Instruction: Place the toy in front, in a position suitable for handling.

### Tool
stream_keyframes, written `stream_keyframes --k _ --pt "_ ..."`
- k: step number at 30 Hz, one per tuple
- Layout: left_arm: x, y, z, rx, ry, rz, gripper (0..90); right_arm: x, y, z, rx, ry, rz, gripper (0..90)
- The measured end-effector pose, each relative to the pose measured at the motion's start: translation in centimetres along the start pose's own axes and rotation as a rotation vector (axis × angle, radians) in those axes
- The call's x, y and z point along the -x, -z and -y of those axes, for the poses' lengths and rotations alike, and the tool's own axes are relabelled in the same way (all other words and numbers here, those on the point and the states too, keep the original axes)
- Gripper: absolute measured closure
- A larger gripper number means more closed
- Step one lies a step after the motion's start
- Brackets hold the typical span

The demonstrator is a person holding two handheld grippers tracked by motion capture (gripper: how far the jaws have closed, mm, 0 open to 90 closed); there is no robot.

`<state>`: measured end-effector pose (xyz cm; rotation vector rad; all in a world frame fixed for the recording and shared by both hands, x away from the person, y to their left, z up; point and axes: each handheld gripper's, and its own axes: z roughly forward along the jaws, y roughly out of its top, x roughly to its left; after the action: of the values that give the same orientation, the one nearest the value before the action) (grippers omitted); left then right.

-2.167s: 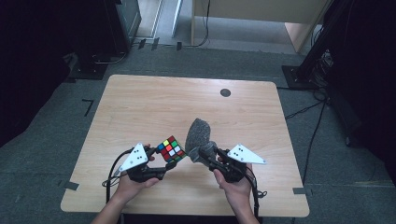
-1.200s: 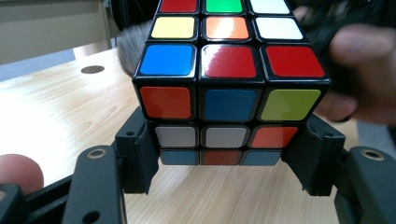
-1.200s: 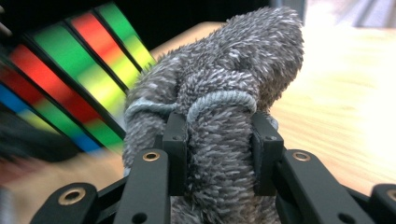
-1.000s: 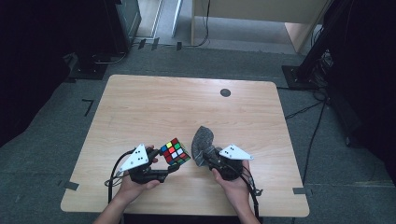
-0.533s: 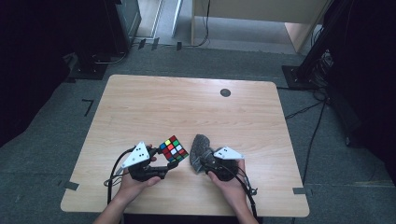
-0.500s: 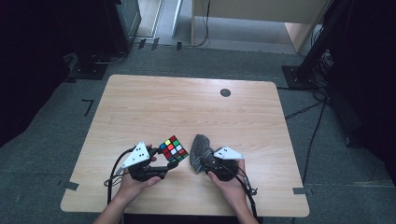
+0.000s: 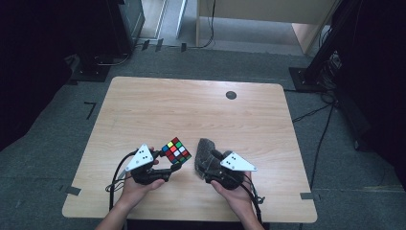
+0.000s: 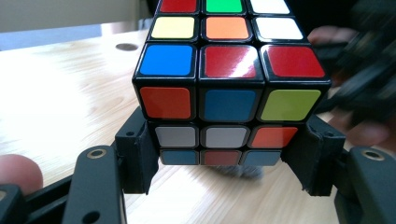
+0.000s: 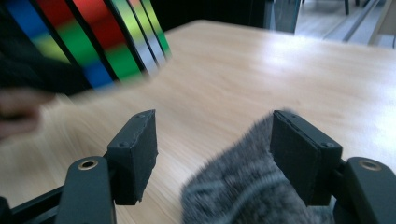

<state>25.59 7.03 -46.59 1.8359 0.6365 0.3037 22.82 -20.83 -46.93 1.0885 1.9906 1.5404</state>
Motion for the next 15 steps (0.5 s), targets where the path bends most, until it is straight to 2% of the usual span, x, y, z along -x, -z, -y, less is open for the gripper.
stream_keyframes --k 4,6,7,8,9,12,14,15 --pt "1.0 -1.0 0.4 -0.058 -0.072 -0.041 34.8 -1.3 0.7 -1.5 0.061 -0.006 -0.009 30.0" --pt "1.2 -1.2 0.5 -0.065 -0.086 -0.046 34.8 -1.8 0.8 -1.8 0.065 -0.008 -0.01 28.8" --pt "1.7 -1.5 0.5 -0.074 -0.102 -0.054 34.7 -2.7 0.8 -2.3 0.07 -0.013 -0.018 26.3" --pt "1.7 -1.5 0.5 -0.074 -0.102 -0.054 34.8 -2.7 0.8 -2.3 0.07 -0.013 -0.018 26.3" --pt "2.2 -1.8 0.6 -0.083 -0.119 -0.066 34.7 -3.4 0.6 -2.6 0.067 -0.02 -0.023 24.6" --pt "2.8 -2.1 0.7 -0.093 -0.142 -0.085 34.7 -4.1 0.3 -2.7 0.051 -0.027 -0.019 21.9" --pt "3.3 -2.3 0.7 -0.095 -0.166 -0.098 34.7 -4.9 -0.4 -2.4 0.011 -0.014 0.021 17.2" --pt "3.8 -2.4 0.8 -0.095 -0.193 -0.102 34.7 -5.1 -0.7 -2.3 -0.002 -0.009 0.033 16.6"
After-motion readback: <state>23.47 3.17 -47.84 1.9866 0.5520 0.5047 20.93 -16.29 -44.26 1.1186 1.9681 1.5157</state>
